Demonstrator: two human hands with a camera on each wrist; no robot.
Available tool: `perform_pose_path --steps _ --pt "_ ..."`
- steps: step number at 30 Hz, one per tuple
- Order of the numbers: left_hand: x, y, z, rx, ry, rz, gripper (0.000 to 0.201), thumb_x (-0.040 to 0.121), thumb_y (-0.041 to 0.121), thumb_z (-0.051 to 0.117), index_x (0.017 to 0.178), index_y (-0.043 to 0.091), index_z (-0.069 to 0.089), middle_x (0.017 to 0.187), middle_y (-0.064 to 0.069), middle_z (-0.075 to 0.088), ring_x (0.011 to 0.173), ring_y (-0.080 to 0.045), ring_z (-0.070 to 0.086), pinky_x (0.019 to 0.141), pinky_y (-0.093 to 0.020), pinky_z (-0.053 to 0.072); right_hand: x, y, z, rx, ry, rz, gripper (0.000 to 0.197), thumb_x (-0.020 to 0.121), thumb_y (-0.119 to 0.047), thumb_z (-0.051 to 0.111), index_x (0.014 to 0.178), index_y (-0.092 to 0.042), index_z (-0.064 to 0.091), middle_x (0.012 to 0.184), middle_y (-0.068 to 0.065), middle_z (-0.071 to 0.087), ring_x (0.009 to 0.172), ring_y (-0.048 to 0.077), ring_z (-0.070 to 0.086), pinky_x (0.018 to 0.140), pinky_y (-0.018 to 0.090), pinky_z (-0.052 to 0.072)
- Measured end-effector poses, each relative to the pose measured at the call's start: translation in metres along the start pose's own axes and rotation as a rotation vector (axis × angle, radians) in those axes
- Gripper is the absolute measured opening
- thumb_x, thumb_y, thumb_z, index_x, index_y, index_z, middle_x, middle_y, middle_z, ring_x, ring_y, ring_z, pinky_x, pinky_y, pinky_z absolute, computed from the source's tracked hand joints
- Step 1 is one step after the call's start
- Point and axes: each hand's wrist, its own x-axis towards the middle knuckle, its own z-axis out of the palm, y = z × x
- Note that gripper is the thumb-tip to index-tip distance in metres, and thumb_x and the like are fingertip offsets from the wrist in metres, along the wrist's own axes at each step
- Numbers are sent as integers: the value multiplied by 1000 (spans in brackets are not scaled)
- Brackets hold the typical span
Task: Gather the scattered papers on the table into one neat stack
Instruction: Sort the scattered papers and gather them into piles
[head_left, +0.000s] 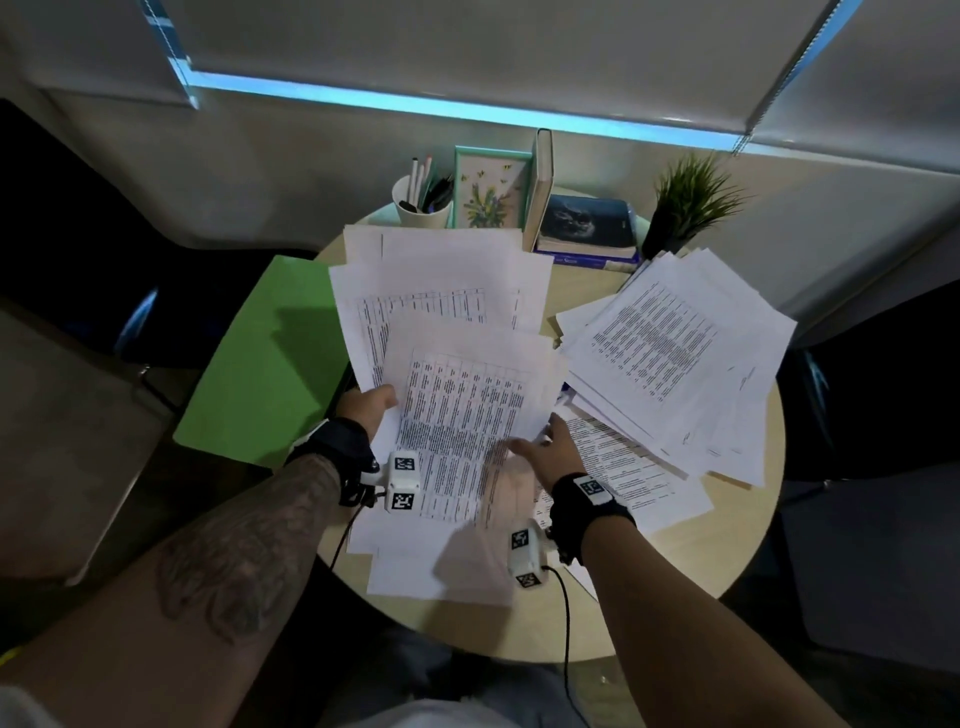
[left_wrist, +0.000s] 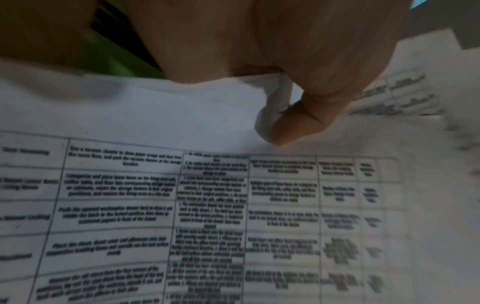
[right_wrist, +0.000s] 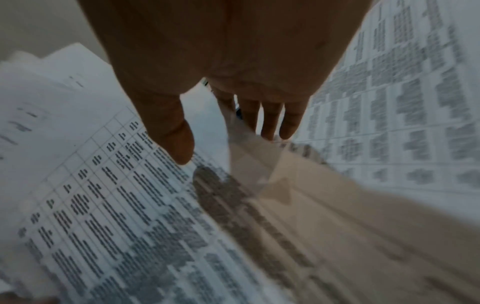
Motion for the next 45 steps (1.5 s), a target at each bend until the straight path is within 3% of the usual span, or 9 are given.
perform_pose_path --steps 2,8,14,20,28,32,35,39,45 --pt "1 6 -2 -12 -29 -17 28 85 8 59 109 -7 55 119 -8 49 111 -24 44 91 -35 32 5 -10 2 30 3 -25 61 77 -19 77 128 -11 45 108 4 62 94 23 59 77 32 49" --pt "3 19 2 65 -124 -5 46 86 6 60 126 -13 50 132 -12 48 127 -28 42 92 -31 29 14 -35 6 70 -1 -18 43 78 -3 68 119 -10 55 112 11 67 101 30 64 93 45 51" --pt "-1 31 14 95 -168 83 20 89 2 59 108 -1 58 110 -5 51 103 -17 47 87 -27 33 18 -49 4 27 -19 -90 36 84 -1 60 119 -7 55 107 10 64 95 28 61 85 38 49" --pt "3 26 23 37 30 312 39 82 0 67 120 0 59 114 -11 63 100 -21 58 87 -29 42 20 -47 -2 55 81 -116 35 84 -8 67 118 -7 58 104 8 68 92 28 66 82 36 54" --pt "11 28 29 22 21 302 35 79 11 75 112 3 67 108 -8 68 98 -23 63 83 -30 45 18 -37 -15 82 114 -128 30 90 -29 63 111 -8 62 103 10 69 94 29 65 77 35 50" --pt "9 28 35 31 -78 235 38 86 12 70 121 2 61 113 -7 62 103 -20 57 86 -29 41 20 -36 -21 41 38 -65 24 88 -17 66 110 -13 59 106 7 68 95 27 64 86 38 51" --pt "12 18 38 142 -160 155 33 88 8 65 120 -1 61 115 -14 63 110 -26 59 86 -29 41 20 -29 -23 -42 46 -56 19 87 -10 63 105 -15 56 102 8 68 88 26 65 74 29 51" --pt "14 9 44 31 -204 65 35 90 6 63 125 8 56 121 -4 59 112 -19 54 90 -29 37 15 -25 -25 2 172 -77 17 95 -31 56 91 -14 52 80 -2 56 70 17 55 54 22 36" --pt "31 -7 49 36 -199 55 34 85 -2 62 119 1 61 123 -21 63 116 -37 58 104 -49 44 16 -9 -33 55 55 39 29 91 -30 62 112 -11 59 106 10 65 100 32 61 90 43 50"
